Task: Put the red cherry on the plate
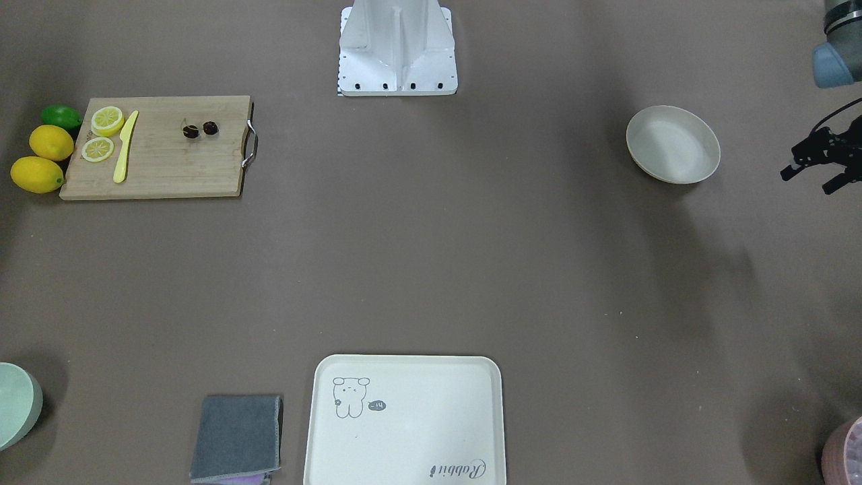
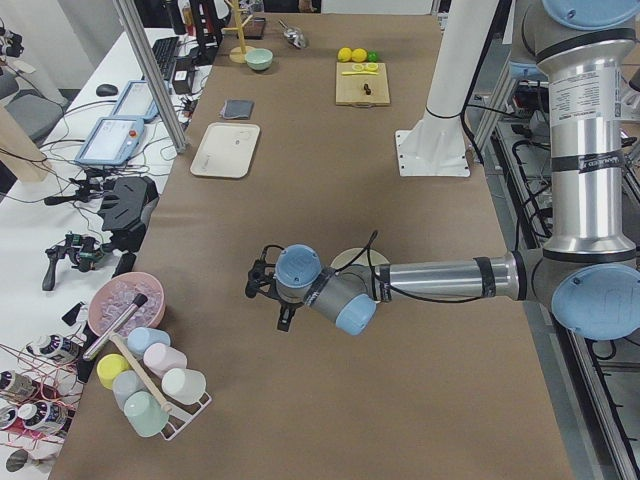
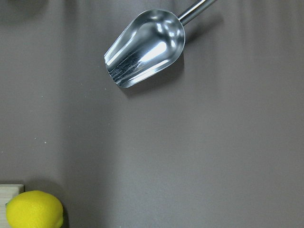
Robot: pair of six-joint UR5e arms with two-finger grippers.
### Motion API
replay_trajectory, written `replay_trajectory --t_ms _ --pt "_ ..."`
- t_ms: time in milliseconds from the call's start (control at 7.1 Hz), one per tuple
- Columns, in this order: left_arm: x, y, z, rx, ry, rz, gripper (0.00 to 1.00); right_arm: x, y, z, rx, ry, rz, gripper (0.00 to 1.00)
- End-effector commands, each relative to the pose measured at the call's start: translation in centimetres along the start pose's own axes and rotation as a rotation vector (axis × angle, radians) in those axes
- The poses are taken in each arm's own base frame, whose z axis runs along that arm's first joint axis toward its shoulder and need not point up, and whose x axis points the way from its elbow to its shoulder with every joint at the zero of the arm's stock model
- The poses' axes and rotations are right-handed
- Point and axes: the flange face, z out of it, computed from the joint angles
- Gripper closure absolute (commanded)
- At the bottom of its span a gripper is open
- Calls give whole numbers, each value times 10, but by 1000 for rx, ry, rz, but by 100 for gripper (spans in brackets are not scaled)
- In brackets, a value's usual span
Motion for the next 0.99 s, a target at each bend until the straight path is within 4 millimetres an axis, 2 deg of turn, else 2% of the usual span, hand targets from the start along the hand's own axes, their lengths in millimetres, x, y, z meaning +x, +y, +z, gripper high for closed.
replay_trajectory --t_ms 0,141,423,705,846 --pt "26 33 34 -68 58 47 2 2 0 2 -3 -1 5 0" --pt "37 41 52 -116 71 70 2 2 1 2 -4 -4 6 0" --pt "48 53 74 -179 86 97 3 2 1 2 -4 -2 6 0" --pt "52 55 78 -193 93 103 25 2 1 2 -4 -2 6 0" --pt "53 56 79 -199 95 106 30 2 1 3 -5 -3 7 0"
